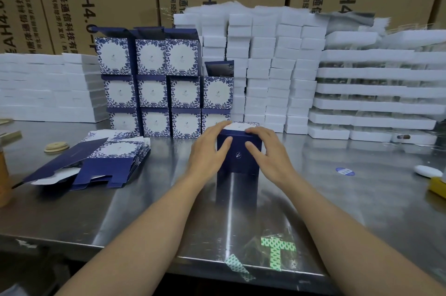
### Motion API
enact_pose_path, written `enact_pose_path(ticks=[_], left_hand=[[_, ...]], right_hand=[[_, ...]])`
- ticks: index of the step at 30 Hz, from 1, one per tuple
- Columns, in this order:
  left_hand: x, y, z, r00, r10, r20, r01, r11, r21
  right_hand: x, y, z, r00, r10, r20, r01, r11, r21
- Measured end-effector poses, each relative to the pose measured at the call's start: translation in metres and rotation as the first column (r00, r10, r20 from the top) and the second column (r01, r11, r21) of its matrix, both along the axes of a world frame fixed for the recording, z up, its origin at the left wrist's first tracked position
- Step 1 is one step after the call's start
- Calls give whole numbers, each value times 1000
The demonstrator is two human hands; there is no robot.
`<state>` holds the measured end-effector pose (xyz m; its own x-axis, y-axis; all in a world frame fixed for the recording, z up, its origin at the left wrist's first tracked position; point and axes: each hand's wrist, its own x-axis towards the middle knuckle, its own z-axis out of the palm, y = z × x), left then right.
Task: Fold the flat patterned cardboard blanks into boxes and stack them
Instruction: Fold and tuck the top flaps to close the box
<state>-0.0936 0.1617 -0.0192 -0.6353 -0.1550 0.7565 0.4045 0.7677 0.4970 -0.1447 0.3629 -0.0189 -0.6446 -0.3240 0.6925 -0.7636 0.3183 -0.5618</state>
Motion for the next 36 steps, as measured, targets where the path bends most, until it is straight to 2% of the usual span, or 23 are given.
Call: enact_pose_path(ticks=[7,13,19,25,36], left_hand=[[3,13,8,990,139,30,-138,989,-43],[-2,15,7,998,69,13,-69,997,-24],[-1,2,6,994,-104,35,103,994,25],[1,1,7,971,-233,55,220,958,183],[6,-9,16,967,-249,58,228,941,250]], right_hand=[[-2,-11,5,997,-65,50,69,995,-77],[6,-16,9,985,-138,100,143,989,-42],[8,-1,11,992,60,108,-50,994,-98],[7,5,12,989,97,110,-90,994,-67],[7,10,16,985,101,141,-79,985,-152]])
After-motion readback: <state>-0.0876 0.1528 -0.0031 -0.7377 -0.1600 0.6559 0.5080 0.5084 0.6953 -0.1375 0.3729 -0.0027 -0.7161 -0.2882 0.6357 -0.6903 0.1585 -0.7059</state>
